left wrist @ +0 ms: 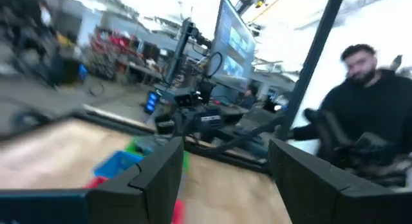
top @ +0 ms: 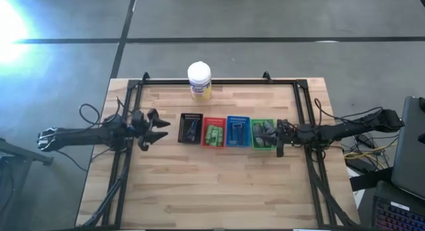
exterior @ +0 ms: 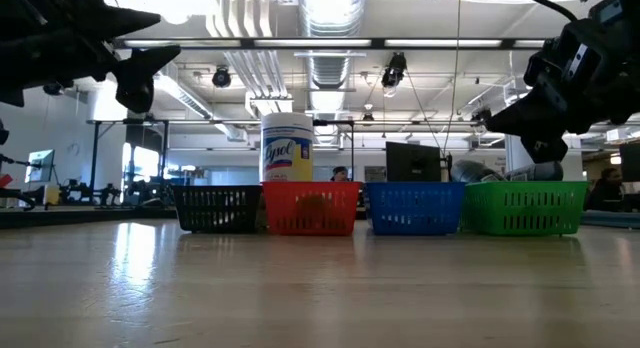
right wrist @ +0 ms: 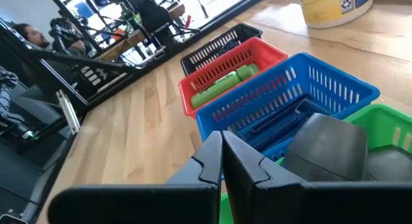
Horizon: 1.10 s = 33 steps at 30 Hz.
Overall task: Pick & Place Travel size toiletries
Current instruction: Return to Home Position
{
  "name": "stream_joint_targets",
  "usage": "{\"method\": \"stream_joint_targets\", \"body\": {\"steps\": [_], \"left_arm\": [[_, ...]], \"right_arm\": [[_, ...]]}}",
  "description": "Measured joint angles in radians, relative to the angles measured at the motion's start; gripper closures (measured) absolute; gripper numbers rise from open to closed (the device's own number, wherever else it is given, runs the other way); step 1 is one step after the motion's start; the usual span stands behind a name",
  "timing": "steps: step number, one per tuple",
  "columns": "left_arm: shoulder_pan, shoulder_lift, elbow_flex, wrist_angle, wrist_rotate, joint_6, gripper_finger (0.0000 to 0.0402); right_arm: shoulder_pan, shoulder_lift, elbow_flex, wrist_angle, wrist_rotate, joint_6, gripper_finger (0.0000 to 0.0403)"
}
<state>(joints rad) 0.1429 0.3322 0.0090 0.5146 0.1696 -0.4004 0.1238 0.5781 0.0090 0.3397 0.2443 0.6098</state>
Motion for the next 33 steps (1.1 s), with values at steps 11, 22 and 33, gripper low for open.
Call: {"method": "stream_joint_targets", "body": {"steps": [11, 22, 33], "left_arm": [[-0.005, -0.288, -0.001, -0.222, -0.224, 0.279, 0.0168], [-0.035, -0.331, -0.002, -0.397, -0.05, 0.394, 0.0168], [-0.047, -0.317, -0.002, -0.403, -0.055, 0.388, 0.0168]], "right_arm": [[0.0, 0.0, 0.0, 0.0, 0.0, 0.0, 0.0394], [0.0, 0.002, 0.0, 0.0, 0.0, 0.0, 0.0394], [0.0, 0.002, 0.0, 0.0, 0.0, 0.0, 0.0394]]}}
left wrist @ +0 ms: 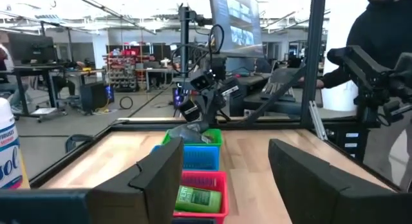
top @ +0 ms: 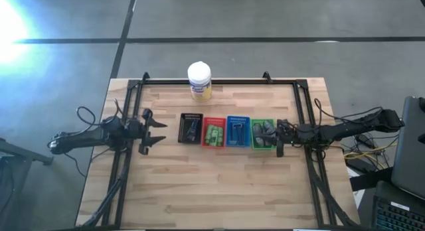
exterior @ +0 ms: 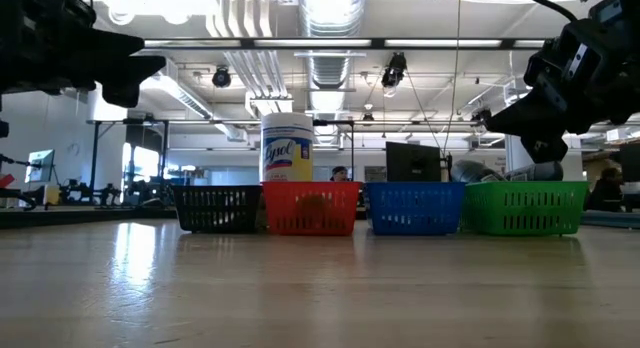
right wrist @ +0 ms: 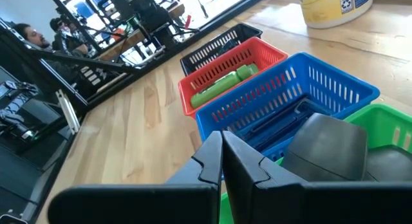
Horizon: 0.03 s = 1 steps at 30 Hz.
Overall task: Pick & Place Travel size toiletries
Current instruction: Return to Home Position
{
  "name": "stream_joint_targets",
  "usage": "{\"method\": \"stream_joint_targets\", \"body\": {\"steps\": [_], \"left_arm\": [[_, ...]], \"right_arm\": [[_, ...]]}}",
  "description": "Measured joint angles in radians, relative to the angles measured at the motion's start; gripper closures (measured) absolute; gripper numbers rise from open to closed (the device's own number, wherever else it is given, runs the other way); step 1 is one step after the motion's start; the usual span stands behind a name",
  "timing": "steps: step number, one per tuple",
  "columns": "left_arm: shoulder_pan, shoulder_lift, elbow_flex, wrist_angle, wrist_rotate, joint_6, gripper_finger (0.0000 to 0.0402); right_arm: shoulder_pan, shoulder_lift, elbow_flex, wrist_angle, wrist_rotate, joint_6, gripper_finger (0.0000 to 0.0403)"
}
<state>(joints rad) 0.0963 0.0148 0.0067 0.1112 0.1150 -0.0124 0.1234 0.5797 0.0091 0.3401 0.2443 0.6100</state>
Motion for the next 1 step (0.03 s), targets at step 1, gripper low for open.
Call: {"method": "stream_joint_targets", "body": {"steps": [1], "left_arm": [[0.0, 0.001, 0.0, 0.0, 0.0, 0.0, 0.0168]], "right_arm": [[0.0, 0.0, 0.0, 0.0, 0.0, 0.0, 0.0394]]}}
